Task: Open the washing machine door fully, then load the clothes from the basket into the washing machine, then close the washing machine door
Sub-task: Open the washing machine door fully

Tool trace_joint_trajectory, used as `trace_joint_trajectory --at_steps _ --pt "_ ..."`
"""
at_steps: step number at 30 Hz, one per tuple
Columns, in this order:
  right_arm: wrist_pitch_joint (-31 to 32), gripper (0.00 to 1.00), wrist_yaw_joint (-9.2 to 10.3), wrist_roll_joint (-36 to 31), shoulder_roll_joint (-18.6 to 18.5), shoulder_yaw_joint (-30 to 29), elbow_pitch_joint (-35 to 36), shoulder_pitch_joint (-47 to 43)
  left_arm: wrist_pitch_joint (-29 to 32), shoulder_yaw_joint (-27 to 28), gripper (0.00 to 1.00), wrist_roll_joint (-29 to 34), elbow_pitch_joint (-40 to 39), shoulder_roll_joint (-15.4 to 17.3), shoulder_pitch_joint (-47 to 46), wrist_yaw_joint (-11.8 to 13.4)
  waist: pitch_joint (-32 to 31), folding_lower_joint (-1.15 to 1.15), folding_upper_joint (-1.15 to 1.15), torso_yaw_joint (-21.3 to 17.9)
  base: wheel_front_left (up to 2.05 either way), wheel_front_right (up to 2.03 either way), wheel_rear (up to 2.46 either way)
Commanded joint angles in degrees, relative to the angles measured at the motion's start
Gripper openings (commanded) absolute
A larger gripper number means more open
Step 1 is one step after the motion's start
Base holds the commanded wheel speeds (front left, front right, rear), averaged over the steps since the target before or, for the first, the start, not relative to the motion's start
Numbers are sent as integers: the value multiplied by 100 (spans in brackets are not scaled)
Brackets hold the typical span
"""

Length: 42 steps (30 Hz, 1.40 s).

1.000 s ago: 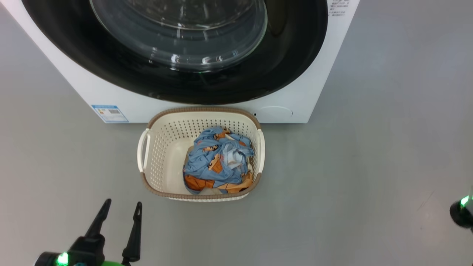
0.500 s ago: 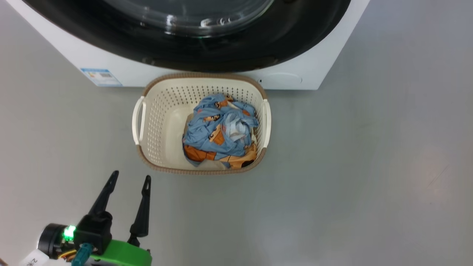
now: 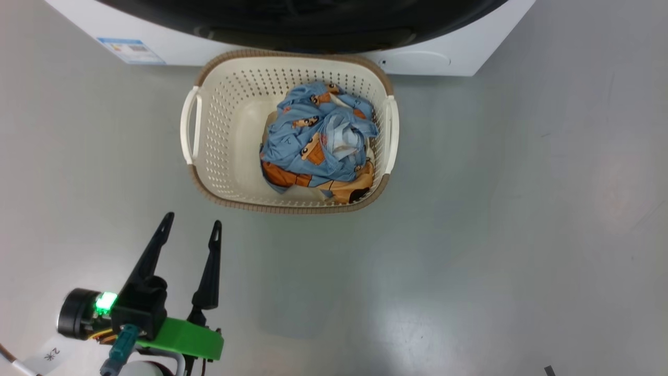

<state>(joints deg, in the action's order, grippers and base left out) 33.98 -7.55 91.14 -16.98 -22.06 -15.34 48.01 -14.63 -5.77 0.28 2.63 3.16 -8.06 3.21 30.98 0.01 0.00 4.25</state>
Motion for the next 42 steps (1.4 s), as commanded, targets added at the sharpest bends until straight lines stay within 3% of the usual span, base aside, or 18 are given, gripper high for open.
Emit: trace_joint_trajectory --at_steps 1,25,42 --pt "87 0 6 -80 -130 144 207 120 -37 136 100 40 -151 133 -86 53 187 -1 0 87 0 0 0" --pt "570 0 6 -170 -230 650 348 800 -37 -136 100 -114 -247 47 -188 325 629 -1 0 644 0 0 0" --pt "701 0 6 -217 -355 880 283 1229 -37 -228 100 -224 -221 -15 133 368 765 -1 0 902 0 0 0"
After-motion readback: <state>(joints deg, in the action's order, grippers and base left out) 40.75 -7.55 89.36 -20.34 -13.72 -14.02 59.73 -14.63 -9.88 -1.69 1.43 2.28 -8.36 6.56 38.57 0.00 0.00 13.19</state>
